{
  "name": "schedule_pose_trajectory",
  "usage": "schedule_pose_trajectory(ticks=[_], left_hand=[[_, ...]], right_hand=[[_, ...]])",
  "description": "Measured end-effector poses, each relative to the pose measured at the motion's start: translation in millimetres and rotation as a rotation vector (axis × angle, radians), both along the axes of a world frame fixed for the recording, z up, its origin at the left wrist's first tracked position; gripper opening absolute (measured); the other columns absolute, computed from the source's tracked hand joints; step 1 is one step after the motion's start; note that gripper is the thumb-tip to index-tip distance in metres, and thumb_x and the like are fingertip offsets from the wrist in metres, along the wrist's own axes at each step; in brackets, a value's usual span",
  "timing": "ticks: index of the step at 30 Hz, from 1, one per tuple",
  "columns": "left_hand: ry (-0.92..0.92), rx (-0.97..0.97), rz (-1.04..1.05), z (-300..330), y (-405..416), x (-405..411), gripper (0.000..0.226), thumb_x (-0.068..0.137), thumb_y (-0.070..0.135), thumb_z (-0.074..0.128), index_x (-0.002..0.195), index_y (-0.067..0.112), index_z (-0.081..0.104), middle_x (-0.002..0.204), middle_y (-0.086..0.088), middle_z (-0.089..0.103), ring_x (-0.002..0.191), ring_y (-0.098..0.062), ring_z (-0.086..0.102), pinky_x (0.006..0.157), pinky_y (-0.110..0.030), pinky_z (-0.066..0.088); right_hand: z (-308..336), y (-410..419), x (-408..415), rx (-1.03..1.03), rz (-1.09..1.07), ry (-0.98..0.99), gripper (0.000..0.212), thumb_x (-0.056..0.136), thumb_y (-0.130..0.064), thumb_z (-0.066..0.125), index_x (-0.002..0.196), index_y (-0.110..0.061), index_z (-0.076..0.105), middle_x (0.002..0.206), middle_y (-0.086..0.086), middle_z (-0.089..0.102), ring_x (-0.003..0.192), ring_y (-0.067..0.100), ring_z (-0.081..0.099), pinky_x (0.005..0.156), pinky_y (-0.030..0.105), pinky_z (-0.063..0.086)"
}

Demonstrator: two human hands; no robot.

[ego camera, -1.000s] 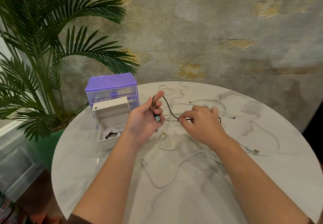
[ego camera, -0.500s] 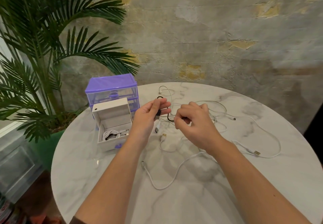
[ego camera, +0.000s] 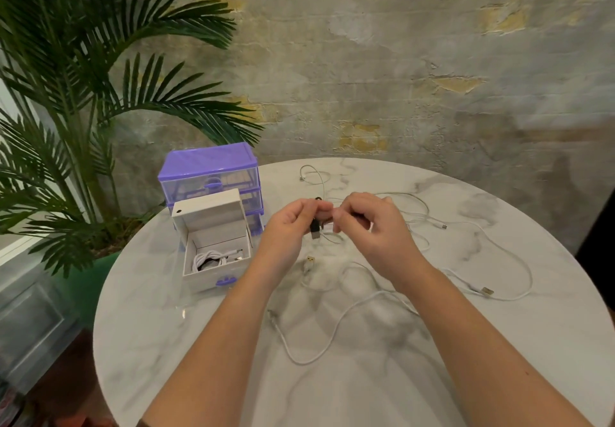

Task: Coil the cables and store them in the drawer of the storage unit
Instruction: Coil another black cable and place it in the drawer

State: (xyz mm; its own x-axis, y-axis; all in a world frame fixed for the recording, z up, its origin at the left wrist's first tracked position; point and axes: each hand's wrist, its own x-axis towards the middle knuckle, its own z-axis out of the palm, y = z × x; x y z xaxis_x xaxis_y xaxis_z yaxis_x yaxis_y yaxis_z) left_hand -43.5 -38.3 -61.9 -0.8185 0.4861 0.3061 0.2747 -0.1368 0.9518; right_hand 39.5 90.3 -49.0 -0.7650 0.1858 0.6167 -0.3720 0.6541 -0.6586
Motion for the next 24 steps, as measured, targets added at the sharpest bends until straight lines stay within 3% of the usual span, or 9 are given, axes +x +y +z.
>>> schedule_pose_trajectory(ticks=[2, 5, 9, 12, 16, 19, 21, 24], left_hand=[[0.028, -0.07, -0.02, -1, 0, 1, 0.033, 0.103, 0.024, 0.041, 0.104, 0.004, 0.068, 0.097, -0.007, 0.074, 0.102, -0.024, 0.067, 0.092, -0.033, 0.049], [0.004, -0.103, -0.086, 2, -2, 5, 0.035, 0.105, 0.022, 0.035, 0.095, 0.004, 0.063, 0.087, -0.006, 0.072, 0.105, -0.029, 0.065, 0.093, -0.038, 0.047], [-0.07, -0.077, -0.217, 1, -1, 9, 0.033, 0.105, 0.022, 0.033, 0.089, 0.008, 0.058, 0.07, -0.001, 0.055, 0.083, -0.017, 0.063, 0.087, -0.034, 0.043], [-0.12, -0.044, -0.252, 1, 1, 10, 0.035, 0.104, 0.024, 0.034, 0.084, 0.011, 0.061, 0.066, 0.0, 0.041, 0.071, -0.014, 0.054, 0.087, -0.031, 0.041], [-0.304, 0.087, -0.301, 7, 0, 10, 0.037, 0.101, 0.026, 0.038, 0.067, 0.016, 0.049, 0.063, 0.0, 0.028, 0.062, -0.015, 0.042, 0.076, -0.029, 0.038], [-0.474, 0.243, -0.326, 8, -1, 9, 0.034, 0.098, 0.025, 0.038, 0.066, 0.017, 0.044, 0.06, 0.003, 0.026, 0.055, -0.012, 0.038, 0.073, -0.03, 0.036], [-0.55, 0.363, -0.308, 9, -4, 7, 0.03, 0.098, 0.023, 0.037, 0.071, 0.016, 0.05, 0.06, 0.005, 0.03, 0.057, -0.011, 0.041, 0.076, -0.03, 0.037], [-0.614, 0.487, -0.276, 10, -9, 1, 0.023, 0.099, 0.022, 0.039, 0.084, 0.016, 0.055, 0.065, 0.005, 0.041, 0.065, -0.01, 0.05, 0.079, -0.028, 0.036]], right_hand=[[-1, 5, -3, -0.068, -0.02, 0.047, 0.025, 0.089, -0.032, 0.056, 0.071, -0.019, 0.067, 0.067, -0.01, 0.058, 0.066, 0.008, 0.05, 0.078, 0.038, 0.036], [-3, 8, -8, -0.083, -0.061, 0.069, 0.021, 0.093, -0.035, 0.059, 0.079, -0.023, 0.069, 0.069, -0.005, 0.058, 0.064, 0.009, 0.048, 0.071, 0.032, 0.037], [0, 4, -6, -0.197, -0.023, 0.092, 0.013, 0.093, -0.027, 0.063, 0.081, -0.026, 0.069, 0.077, -0.003, 0.063, 0.071, 0.017, 0.053, 0.065, 0.033, 0.041], [2, 3, -5, -0.254, -0.024, 0.117, 0.014, 0.093, -0.026, 0.063, 0.082, -0.021, 0.07, 0.071, -0.013, 0.059, 0.066, 0.009, 0.049, 0.063, 0.027, 0.039], [-3, 9, -7, -0.22, -0.123, 0.102, 0.018, 0.092, -0.04, 0.062, 0.081, -0.026, 0.067, 0.057, -0.017, 0.047, 0.057, 0.009, 0.039, 0.059, 0.03, 0.035], [-8, 12, -11, -0.152, -0.188, 0.034, 0.02, 0.094, -0.045, 0.057, 0.084, -0.029, 0.063, 0.054, -0.014, 0.044, 0.055, 0.011, 0.04, 0.056, 0.031, 0.034], [-10, 12, -13, -0.086, -0.192, -0.012, 0.019, 0.099, -0.039, 0.05, 0.092, -0.028, 0.064, 0.067, -0.017, 0.053, 0.066, 0.007, 0.049, 0.062, 0.032, 0.039], [-15, 11, -16, 0.024, -0.181, -0.114, 0.023, 0.102, -0.031, 0.042, 0.107, -0.03, 0.065, 0.099, -0.015, 0.062, 0.093, 0.005, 0.055, 0.081, 0.035, 0.047]])
